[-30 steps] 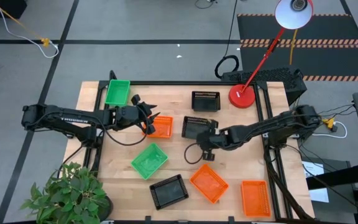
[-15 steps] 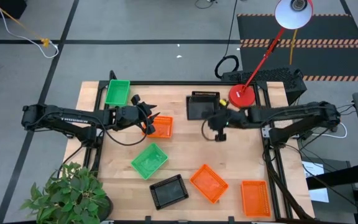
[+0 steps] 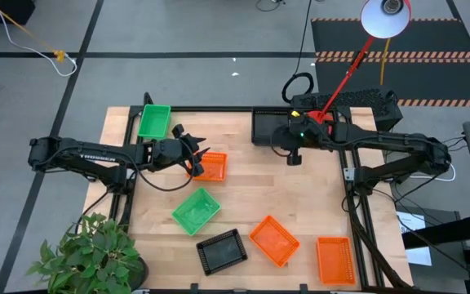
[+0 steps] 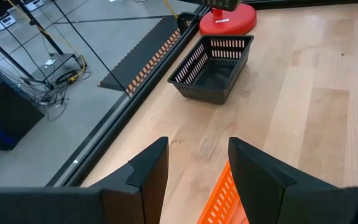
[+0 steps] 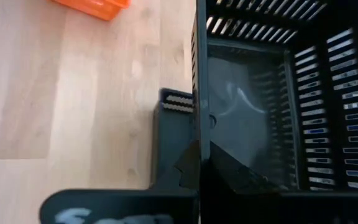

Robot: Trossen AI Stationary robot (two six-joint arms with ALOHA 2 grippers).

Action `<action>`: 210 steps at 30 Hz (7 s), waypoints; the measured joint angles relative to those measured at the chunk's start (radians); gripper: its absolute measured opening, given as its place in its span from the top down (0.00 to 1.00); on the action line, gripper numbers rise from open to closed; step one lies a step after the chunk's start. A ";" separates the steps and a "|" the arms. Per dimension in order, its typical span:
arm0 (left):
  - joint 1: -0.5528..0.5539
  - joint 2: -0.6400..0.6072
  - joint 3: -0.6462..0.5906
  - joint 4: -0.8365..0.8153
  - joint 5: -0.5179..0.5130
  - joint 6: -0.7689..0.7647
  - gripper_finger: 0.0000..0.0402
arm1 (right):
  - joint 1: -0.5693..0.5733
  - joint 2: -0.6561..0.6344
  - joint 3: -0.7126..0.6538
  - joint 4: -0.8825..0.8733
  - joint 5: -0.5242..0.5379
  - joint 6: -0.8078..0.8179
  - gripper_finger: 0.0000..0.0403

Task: Stack baskets by color
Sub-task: Stack the middle black bin on top of the top black bin, then stack the middle orange bin on top of the right orange bin

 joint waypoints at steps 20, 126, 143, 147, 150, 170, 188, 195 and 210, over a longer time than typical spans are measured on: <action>0.000 0.000 0.000 0.003 0.000 -0.003 0.58 | -0.134 0.201 0.000 0.055 -0.127 0.005 0.99; 0.000 0.000 0.000 0.000 0.000 -0.001 0.58 | -0.200 0.131 -0.208 0.205 -0.152 0.108 0.67; 0.000 0.000 0.000 0.000 0.000 -0.003 0.58 | -0.208 0.132 -0.357 0.302 -0.200 0.110 0.89; 0.000 0.000 0.000 0.000 0.000 -0.005 0.58 | -0.216 0.132 -0.370 0.340 -0.170 0.097 0.92; 0.000 0.000 0.000 0.000 0.000 -0.005 0.58 | -0.221 0.132 -0.370 0.340 -0.152 0.090 0.94; -0.107 -0.001 0.098 -0.003 0.166 -0.020 0.58 | 0.090 -0.162 -0.369 0.194 -0.339 0.501 0.95; -0.377 0.406 0.572 -0.112 0.157 0.188 0.58 | 0.452 -0.301 -0.369 0.039 -0.021 0.691 0.95; -0.424 0.700 0.848 -0.319 0.321 0.242 0.58 | 0.490 -0.301 -0.369 0.097 -0.018 0.765 0.95; -0.484 0.991 1.081 -0.371 0.492 0.171 0.58 | 0.675 -0.221 -0.369 0.166 0.084 0.943 0.95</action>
